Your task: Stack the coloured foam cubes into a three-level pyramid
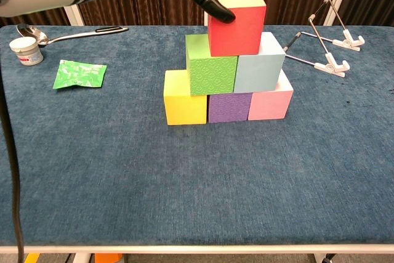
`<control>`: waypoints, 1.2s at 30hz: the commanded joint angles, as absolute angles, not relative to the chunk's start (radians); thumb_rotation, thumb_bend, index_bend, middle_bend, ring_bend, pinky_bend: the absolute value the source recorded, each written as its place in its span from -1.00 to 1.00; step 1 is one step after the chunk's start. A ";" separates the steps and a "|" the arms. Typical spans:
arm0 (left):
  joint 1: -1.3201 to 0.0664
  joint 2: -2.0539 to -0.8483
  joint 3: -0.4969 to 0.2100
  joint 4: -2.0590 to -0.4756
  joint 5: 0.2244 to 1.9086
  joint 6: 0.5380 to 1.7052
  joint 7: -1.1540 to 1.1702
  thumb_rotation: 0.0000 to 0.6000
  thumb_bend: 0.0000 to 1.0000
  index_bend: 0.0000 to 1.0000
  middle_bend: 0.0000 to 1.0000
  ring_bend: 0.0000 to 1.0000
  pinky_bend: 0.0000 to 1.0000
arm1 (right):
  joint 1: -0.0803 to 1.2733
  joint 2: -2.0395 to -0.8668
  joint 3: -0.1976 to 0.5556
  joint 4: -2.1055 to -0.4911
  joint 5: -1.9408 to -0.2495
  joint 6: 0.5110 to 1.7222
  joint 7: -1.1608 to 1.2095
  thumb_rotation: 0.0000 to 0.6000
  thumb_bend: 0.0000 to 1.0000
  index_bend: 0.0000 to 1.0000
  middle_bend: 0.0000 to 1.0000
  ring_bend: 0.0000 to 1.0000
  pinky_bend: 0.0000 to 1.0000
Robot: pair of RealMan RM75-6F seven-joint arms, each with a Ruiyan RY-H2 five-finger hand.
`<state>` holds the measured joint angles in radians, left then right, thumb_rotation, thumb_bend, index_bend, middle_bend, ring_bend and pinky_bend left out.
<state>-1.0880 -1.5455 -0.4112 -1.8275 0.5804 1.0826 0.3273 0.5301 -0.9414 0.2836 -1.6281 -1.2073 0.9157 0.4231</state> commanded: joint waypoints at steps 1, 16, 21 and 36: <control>-1.088 -1.546 -0.410 -1.828 0.579 1.081 0.327 1.00 -0.54 -0.65 0.32 -0.50 -0.86 | 0.531 -0.942 0.282 -1.626 -1.207 0.912 0.425 1.00 -0.92 -1.00 -0.84 -1.00 -1.00; -1.079 -1.536 -0.411 -1.835 0.594 1.052 0.290 1.00 -0.64 -0.77 -0.39 -0.58 -0.87 | 0.532 -0.947 0.281 -1.613 -1.208 0.905 0.439 1.00 -0.92 -1.00 -0.86 -1.00 -1.00; -1.076 -1.531 -0.410 -1.841 0.597 1.049 0.283 1.00 -0.66 -0.79 -0.47 -0.68 -0.88 | 0.534 -0.947 0.280 -1.613 -1.208 0.900 0.438 1.00 -0.92 -1.00 -0.87 -1.00 -1.00; -0.995 -1.381 -0.386 -2.021 0.611 1.073 0.261 1.00 -0.68 -0.85 -0.72 -0.91 -1.00 | 0.561 -0.910 0.294 -1.687 -1.235 0.876 0.435 1.00 -0.95 -1.00 -0.87 -1.00 -1.00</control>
<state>-1.0237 -1.4213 -0.3990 -1.9799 0.6038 1.0557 0.2640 0.5531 -0.9206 0.2878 -1.6698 -1.2299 0.8823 0.4376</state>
